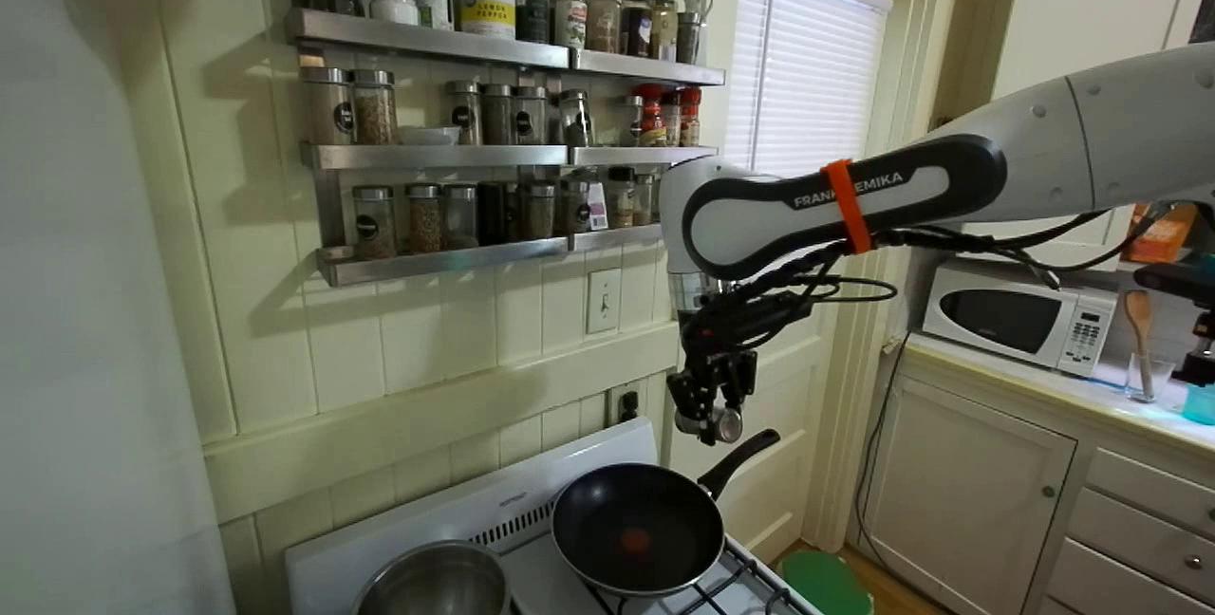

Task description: Put some of the contents jar on the pan

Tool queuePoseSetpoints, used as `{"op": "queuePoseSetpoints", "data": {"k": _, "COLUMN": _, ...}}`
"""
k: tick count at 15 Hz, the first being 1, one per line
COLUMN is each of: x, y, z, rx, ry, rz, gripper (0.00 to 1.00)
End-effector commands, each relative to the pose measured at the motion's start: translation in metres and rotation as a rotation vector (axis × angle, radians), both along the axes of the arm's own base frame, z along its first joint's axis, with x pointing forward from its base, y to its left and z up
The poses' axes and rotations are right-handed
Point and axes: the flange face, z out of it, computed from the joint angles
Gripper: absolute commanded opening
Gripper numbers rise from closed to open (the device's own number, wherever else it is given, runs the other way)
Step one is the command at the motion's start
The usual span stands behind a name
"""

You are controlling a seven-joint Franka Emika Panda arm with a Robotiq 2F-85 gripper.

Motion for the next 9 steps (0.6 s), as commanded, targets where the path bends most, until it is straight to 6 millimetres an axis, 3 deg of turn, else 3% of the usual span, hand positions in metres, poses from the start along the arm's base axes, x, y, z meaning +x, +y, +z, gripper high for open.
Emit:
{"op": "queuePoseSetpoints", "data": {"k": 1, "x": 0.017, "y": 0.007, "z": 0.001, "rx": 0.080, "ry": 0.005, "rz": -0.020, "gripper": 0.23}}
{"op": "queuePoseSetpoints", "data": {"k": 3, "x": 0.014, "y": 0.009, "z": -0.008, "rx": 0.062, "ry": 0.079, "rz": -0.059, "gripper": 0.23}}
{"op": "queuePoseSetpoints", "data": {"k": 4, "x": 0.016, "y": 0.007, "z": -0.010, "rx": -0.025, "ry": -0.010, "rz": -0.015, "gripper": 0.23}}
{"op": "queuePoseSetpoints", "data": {"k": 6, "x": 0.013, "y": 0.009, "z": -0.005, "rx": 0.069, "ry": 0.173, "rz": -0.075, "gripper": 0.23}}
{"op": "queuePoseSetpoints", "data": {"k": 7, "x": 0.018, "y": 0.006, "z": -0.010, "rx": -0.070, "ry": 0.009, "rz": 0.018, "gripper": 0.23}}
{"op": "queuePoseSetpoints", "data": {"k": 9, "x": 0.021, "y": 0.005, "z": -0.006, "rx": 0.034, "ry": 0.156, "rz": -0.079, "gripper": 0.23}}
